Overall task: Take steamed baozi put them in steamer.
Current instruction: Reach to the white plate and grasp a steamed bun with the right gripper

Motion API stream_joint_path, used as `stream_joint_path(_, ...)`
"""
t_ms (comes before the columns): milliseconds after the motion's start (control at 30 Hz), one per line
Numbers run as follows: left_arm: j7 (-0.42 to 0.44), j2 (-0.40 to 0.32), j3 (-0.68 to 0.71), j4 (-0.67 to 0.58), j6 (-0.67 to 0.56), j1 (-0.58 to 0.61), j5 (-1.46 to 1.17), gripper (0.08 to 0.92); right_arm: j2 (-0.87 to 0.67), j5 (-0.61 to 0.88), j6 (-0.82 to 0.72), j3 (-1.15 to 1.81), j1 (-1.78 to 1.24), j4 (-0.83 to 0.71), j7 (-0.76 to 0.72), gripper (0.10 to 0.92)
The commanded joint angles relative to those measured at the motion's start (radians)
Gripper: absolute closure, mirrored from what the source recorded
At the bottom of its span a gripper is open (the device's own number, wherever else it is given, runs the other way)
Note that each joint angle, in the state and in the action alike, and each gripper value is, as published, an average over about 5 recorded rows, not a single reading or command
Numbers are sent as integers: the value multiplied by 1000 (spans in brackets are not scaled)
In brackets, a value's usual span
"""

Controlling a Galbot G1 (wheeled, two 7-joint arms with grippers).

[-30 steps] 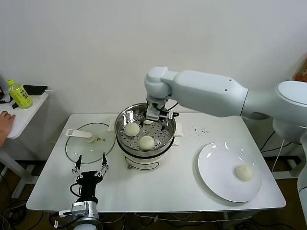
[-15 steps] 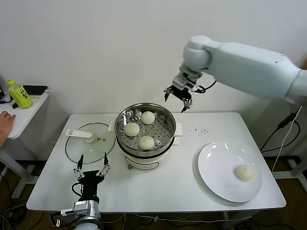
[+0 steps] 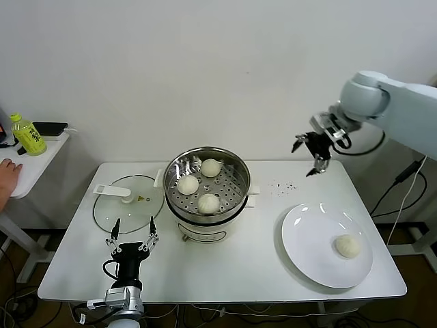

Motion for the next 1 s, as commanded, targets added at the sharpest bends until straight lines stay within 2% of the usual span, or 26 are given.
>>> stream_joint_path(33, 1, 2, 3, -22, 0, 3, 9, 177, -307, -126, -163, 163, -322, 70, 58, 203)
stream_joint_path(233, 0, 0, 11, -22, 4, 7, 23, 177, -366, -199, -179, 404, -642, 69, 58, 203)
stream_joint_path(433, -1, -2, 25, -19, 4, 10, 35, 177, -386, -267, -149, 536, -830, 39, 34, 203)
stream_joint_path(733, -5, -10, 34, -5, 3, 11, 44, 177, -310, -353, -99, 548, -851, -69, 30, 203)
stream_joint_path(1000, -7, -10, 26, 7, 2, 11, 43, 177, -242, -362, -98, 526, -839, -110, 25, 203)
